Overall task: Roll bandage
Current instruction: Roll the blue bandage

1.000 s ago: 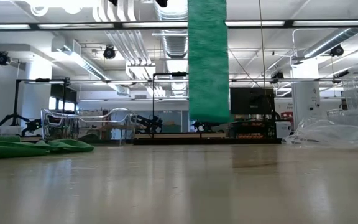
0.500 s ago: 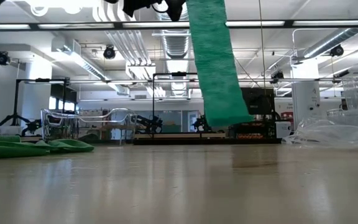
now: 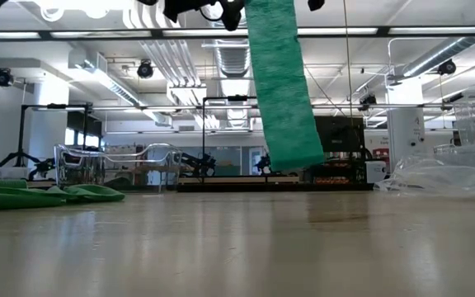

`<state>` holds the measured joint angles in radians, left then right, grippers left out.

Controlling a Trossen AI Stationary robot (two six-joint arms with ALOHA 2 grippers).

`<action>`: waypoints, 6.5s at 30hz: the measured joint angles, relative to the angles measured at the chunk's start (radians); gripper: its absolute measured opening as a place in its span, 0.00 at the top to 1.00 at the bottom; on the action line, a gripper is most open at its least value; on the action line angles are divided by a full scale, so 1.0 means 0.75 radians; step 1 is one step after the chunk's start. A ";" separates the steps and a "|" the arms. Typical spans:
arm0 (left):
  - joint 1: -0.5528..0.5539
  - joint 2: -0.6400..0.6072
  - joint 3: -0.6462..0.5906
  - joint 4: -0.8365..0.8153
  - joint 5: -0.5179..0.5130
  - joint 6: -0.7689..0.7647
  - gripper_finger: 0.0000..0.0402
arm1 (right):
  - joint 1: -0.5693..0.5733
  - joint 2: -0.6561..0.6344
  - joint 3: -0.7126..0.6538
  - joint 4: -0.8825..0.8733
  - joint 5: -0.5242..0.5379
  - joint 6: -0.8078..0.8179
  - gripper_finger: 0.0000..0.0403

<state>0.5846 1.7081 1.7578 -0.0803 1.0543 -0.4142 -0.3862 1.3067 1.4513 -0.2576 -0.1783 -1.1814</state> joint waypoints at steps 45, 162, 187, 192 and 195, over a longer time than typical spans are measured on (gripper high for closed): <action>0.031 -0.002 -0.005 -0.079 -0.099 0.540 0.92 | -0.006 -0.030 0.023 0.049 0.016 1.130 0.31; 0.056 0.001 -0.025 -0.064 -0.076 0.644 0.93 | -0.063 -0.161 -0.341 0.466 -0.121 1.360 0.35; 0.068 -0.007 -0.025 -0.189 0.057 1.275 0.94 | -0.087 -0.075 -0.341 0.490 -0.143 1.720 0.48; 0.067 -0.007 -0.025 -0.189 0.058 1.273 0.94 | -0.087 -0.055 -0.341 0.502 -0.172 1.648 0.60; 0.065 -0.007 -0.025 -0.187 0.050 1.272 0.91 | -0.087 -0.052 -0.341 0.501 -0.172 1.607 0.69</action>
<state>0.6331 1.7027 1.7393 -0.2207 1.0918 0.5400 -0.4511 1.2678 1.1954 0.1183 -0.3070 0.0235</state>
